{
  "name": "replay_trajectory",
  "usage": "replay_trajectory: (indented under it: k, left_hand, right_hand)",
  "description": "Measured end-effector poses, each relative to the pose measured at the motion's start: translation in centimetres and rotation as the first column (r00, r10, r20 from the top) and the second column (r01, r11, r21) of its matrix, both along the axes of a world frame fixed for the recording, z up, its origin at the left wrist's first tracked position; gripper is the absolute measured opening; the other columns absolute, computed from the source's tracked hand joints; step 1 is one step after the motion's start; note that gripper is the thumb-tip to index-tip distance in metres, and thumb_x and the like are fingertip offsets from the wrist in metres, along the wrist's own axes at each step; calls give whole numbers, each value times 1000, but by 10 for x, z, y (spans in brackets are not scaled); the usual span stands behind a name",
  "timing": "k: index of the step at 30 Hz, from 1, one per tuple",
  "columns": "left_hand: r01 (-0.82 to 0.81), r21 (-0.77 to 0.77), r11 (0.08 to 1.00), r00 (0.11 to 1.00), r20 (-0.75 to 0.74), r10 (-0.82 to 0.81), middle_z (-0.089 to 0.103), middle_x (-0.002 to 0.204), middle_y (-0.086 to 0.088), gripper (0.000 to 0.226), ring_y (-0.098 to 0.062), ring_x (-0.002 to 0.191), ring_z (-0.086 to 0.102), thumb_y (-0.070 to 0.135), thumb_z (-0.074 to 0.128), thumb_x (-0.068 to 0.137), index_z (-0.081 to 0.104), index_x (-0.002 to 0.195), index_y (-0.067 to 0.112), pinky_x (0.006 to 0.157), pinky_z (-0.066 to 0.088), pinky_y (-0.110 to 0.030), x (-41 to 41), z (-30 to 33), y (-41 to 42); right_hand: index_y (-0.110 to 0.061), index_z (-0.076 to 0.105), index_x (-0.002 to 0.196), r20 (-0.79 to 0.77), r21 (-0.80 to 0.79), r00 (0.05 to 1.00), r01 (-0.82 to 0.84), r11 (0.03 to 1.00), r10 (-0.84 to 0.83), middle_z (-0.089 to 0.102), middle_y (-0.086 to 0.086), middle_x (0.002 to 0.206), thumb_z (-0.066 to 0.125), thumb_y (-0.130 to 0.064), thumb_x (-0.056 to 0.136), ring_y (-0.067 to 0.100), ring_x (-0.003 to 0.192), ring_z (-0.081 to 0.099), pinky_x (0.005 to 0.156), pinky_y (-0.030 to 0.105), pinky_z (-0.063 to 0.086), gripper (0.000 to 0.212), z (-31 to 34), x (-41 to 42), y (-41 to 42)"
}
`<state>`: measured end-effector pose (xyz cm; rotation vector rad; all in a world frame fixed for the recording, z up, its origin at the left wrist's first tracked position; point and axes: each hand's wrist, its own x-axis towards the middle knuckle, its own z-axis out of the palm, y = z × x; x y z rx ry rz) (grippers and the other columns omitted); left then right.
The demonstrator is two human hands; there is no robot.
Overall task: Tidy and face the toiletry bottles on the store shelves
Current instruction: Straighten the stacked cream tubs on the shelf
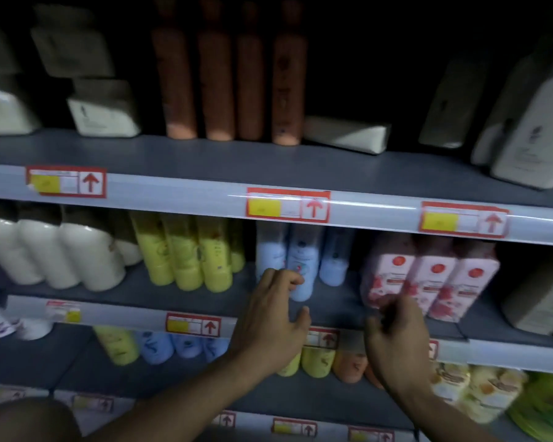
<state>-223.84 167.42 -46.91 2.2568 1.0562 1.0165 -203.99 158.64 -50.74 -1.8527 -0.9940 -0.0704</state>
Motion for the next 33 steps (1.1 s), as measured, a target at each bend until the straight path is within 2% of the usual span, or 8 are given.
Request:
replay_trajectory:
  k: [3,6,10,16,19,24,28,33]
  left_hand:
    - [-8,-52,999,999,-36,6,52,111,16,27,-5,104,56,29,69,88,55,111,32,89,51,-35,-26,1,15]
    - [-7,-70,998,999,-37,5,54,114,13,27,-10,106,59,30,69,89,56,114,31,87,52,-33,-36,13,24]
    - [33,-69,997,999,-36,-35,54,112,15,26,-5,103,56,33,68,91,54,113,33,83,53,-29,-45,17,37]
    - [84,-72,994,992,-89,-90,53,109,22,19,5,102,52,37,62,94,53,110,38,82,48,-19,-74,-2,54]
    - [112,-56,992,987,-107,-117,54,107,22,16,5,101,55,39,59,93,55,108,38,81,51,-23,-89,-8,63]
    - [74,-42,996,994,-84,-77,57,107,26,20,6,101,60,40,60,86,57,106,42,81,54,-24,-119,-11,71]
    - [82,-47,996,997,-3,-82,58,106,26,22,2,100,62,42,56,83,57,105,43,83,56,-28,-146,6,64]
    - [43,-18,999,995,95,-41,58,104,24,22,1,97,61,39,58,80,59,102,42,83,54,-26,-187,39,46]
  right_hand:
    - [-24,53,89,80,-11,989,-121,993,122,55,-2,80,73,-4,77,21,69,53,69,30,36,32,-2,-31,12]
    - [-25,54,89,20,-20,989,-144,989,145,60,-1,82,68,-9,80,21,72,57,70,32,40,23,-6,-47,37]
    - [-26,54,81,-49,-17,989,-144,989,143,62,-6,77,69,-2,84,2,74,61,66,5,38,29,-7,-68,66]
    - [-26,60,77,-130,-38,984,-124,992,118,66,-3,72,74,6,78,12,73,63,64,16,44,36,-21,-90,77]
    - [-31,60,76,-130,-11,988,-90,996,88,68,-10,77,75,8,75,12,67,64,61,21,47,42,-21,-97,80]
    - [-37,62,81,-102,67,994,-29,997,36,69,-11,73,76,6,73,10,60,64,59,26,49,46,-3,-120,86]
    - [-31,63,73,-29,123,994,-103,987,107,66,-6,67,74,14,72,10,55,60,52,15,44,45,22,-148,82]
    - [-23,62,67,129,121,966,-240,963,225,58,-5,58,74,14,66,10,52,56,50,14,42,39,60,-190,61]
